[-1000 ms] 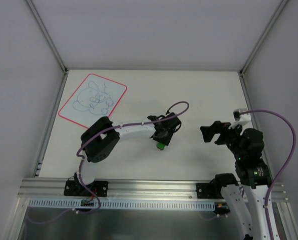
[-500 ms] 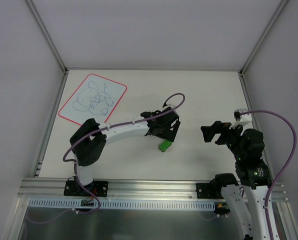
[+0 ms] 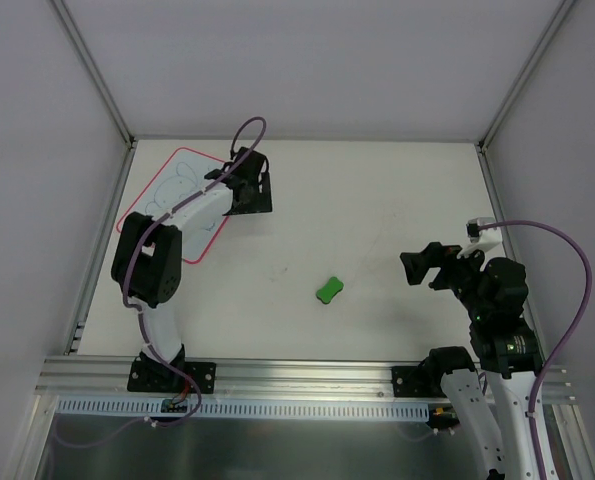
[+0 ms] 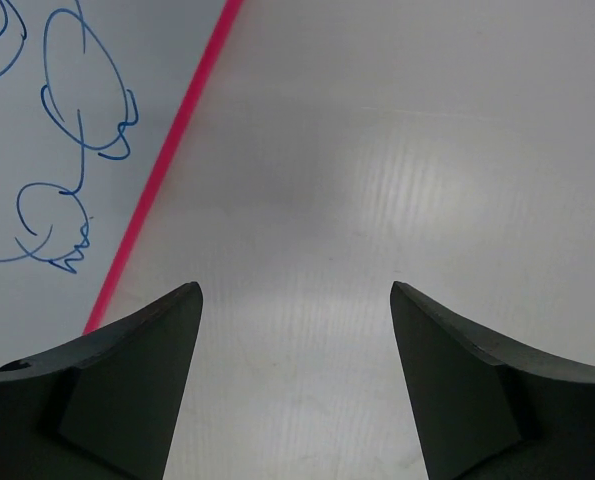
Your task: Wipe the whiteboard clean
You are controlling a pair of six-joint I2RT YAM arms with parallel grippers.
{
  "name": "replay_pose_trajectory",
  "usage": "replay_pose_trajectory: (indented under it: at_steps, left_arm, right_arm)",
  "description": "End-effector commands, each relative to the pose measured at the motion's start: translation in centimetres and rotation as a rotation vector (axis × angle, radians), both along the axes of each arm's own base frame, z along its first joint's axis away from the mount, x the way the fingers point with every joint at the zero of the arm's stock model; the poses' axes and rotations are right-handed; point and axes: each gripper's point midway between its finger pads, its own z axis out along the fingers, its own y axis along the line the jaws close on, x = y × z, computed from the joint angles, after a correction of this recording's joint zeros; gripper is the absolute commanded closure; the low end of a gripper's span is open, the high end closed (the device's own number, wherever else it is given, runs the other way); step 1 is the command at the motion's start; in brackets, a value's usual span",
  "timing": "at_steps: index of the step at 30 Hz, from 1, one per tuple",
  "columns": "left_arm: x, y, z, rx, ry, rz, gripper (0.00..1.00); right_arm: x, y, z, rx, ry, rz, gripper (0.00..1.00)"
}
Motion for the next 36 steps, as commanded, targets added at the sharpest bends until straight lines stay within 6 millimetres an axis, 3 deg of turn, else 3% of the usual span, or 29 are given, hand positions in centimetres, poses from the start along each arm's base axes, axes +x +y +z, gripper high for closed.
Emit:
replay_pose_trajectory:
  at_steps: [1, 8, 20, 25, 31, 34, 36]
  left_arm:
    - [1.6, 1.1, -1.0, -0.008, 0.035, 0.004, 0.24]
    - [4.1, 3.0, -3.3, -0.025, 0.078, 0.036, 0.26]
    - [4.1, 5.3, -7.0, -0.050, 0.168, 0.100, 0.27]
    - [4.0, 5.3, -6.0, -0.055, 0.149, 0.094, 0.27]
    - [4.6, 6.4, -2.2, -0.015, 0.056, 0.100, 0.28]
    - [5.1, 7.3, -2.5, -0.019, 0.059, 0.116, 0.29]
    - [5.1, 7.2, -3.7, -0.044, 0.093, 0.118, 0.30]
  right_arm:
    - [0.1, 0.6, 0.8, 0.010, -0.038, 0.035, 0.01]
    - [0.1, 0.8, 0.7, 0.009, -0.031, 0.046, 0.01]
    - [0.0, 0.8, 0.6, 0.009, -0.032, 0.048, 0.01]
    - [0.0, 0.8, 0.6, 0.010, -0.035, 0.048, 0.01]
    - [0.0, 0.9, 0.5, 0.010, -0.029, 0.052, 0.01]
    - [0.0, 0.9, 0.4, 0.011, -0.027, 0.052, 0.01]
    - [0.0, 0.9, 0.5, 0.010, -0.032, 0.052, 0.01]
